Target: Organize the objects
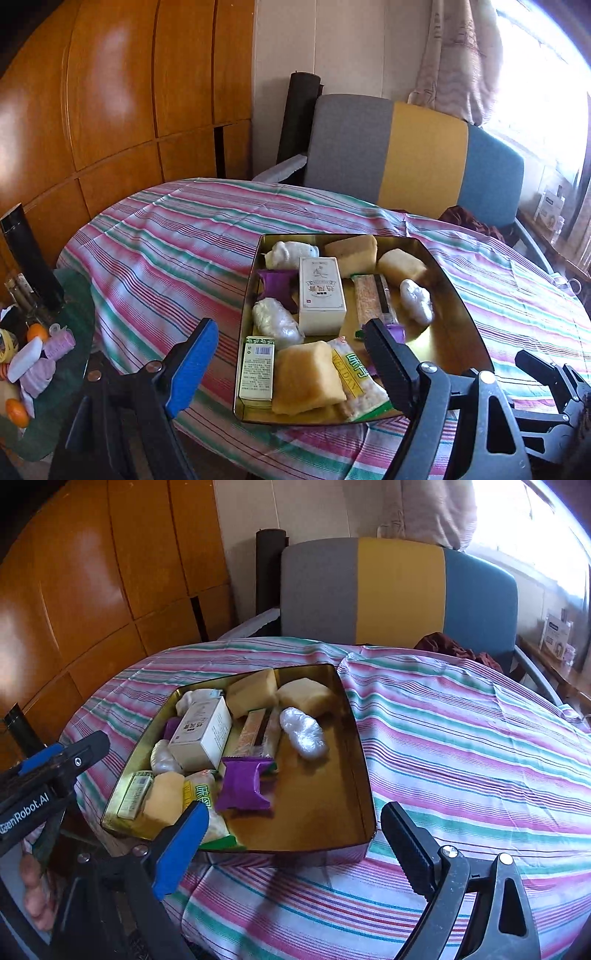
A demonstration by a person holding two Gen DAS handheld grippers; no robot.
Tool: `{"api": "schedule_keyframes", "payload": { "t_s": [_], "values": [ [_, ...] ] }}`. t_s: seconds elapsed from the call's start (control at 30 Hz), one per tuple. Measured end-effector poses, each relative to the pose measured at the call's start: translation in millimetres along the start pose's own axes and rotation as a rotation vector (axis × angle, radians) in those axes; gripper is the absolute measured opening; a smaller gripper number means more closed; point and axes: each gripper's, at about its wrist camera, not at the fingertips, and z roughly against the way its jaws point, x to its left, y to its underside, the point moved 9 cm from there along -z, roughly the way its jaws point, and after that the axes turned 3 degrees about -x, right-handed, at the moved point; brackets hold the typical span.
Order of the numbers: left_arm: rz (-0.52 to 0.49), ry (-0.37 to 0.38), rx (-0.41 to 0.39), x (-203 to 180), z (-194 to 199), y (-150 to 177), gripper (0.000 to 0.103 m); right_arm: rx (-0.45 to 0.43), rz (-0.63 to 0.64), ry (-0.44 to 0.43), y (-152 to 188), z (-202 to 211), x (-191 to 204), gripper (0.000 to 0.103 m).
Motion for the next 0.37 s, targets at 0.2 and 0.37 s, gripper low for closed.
{"api": "schedule_keyframes", "payload": {
  "t_s": [0.2,0.37],
  "values": [
    [-0.001,0.011,-0.021,-1.5,2.4,1.5,0.082,0.002,0.002,0.006,-0.1,-0.5,1.0,0.095],
    [0.002,0.015,-0.028,-0.7,3.2,0.3,0.078,0.007,0.009,0.008,0.4,-2.2,3.0,0.095]
  ]
}}
